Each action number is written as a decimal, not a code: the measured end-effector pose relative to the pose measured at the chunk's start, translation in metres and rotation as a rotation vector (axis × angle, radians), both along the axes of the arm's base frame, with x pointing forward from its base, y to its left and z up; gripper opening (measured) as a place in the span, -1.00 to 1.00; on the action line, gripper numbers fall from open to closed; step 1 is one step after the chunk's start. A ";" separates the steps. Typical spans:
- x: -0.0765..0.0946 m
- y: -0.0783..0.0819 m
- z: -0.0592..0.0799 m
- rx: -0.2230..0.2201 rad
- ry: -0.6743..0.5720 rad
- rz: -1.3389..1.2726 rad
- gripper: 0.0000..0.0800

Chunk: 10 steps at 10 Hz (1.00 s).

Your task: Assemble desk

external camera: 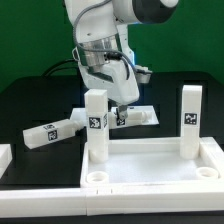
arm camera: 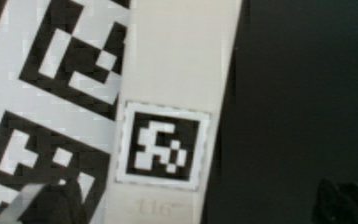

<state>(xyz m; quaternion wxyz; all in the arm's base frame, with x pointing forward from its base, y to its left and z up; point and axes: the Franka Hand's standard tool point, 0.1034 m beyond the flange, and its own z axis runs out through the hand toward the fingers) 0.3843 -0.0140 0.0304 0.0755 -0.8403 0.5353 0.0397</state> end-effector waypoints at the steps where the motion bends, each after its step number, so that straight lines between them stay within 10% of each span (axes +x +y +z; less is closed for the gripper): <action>1: 0.001 -0.003 0.001 -0.001 -0.003 -0.006 0.62; 4: 0.000 -0.010 0.000 -0.004 -0.004 -0.003 0.30; 7: 0.000 -0.010 0.000 -0.005 -0.004 -0.004 -0.81; 10: 0.000 -0.010 0.000 -0.005 -0.004 -0.004 -0.99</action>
Offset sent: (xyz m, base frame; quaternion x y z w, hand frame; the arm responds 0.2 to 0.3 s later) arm 0.0000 0.0000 0.0000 0.0000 0.0000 0.0000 1.0000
